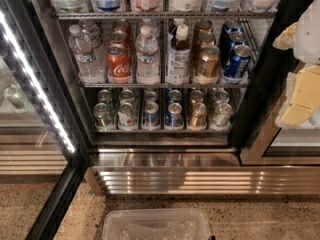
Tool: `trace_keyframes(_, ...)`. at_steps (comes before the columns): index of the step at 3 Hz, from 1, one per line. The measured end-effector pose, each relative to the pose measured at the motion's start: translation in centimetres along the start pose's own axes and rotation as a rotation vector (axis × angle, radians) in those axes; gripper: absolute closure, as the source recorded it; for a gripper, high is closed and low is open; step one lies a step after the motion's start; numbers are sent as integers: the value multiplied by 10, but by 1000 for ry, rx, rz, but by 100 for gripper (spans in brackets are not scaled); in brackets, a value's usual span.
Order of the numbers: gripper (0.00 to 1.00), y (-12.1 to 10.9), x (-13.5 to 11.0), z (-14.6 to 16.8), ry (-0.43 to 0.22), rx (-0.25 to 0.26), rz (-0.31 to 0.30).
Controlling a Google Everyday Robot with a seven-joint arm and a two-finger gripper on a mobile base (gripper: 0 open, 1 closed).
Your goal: Pick pepsi can from bottom shelf of fridge
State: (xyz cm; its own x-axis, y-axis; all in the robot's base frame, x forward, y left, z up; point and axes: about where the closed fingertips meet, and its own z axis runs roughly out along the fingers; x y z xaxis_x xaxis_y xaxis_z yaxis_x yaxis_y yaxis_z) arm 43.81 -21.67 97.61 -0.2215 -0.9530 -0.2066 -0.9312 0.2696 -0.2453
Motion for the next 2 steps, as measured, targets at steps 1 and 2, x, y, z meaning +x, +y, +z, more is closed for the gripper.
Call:
trace_keyframes(1, 0, 0, 0, 0, 0, 0, 0)
trace_keyframes(2, 0, 1, -1, -1, 7, 30, -9)
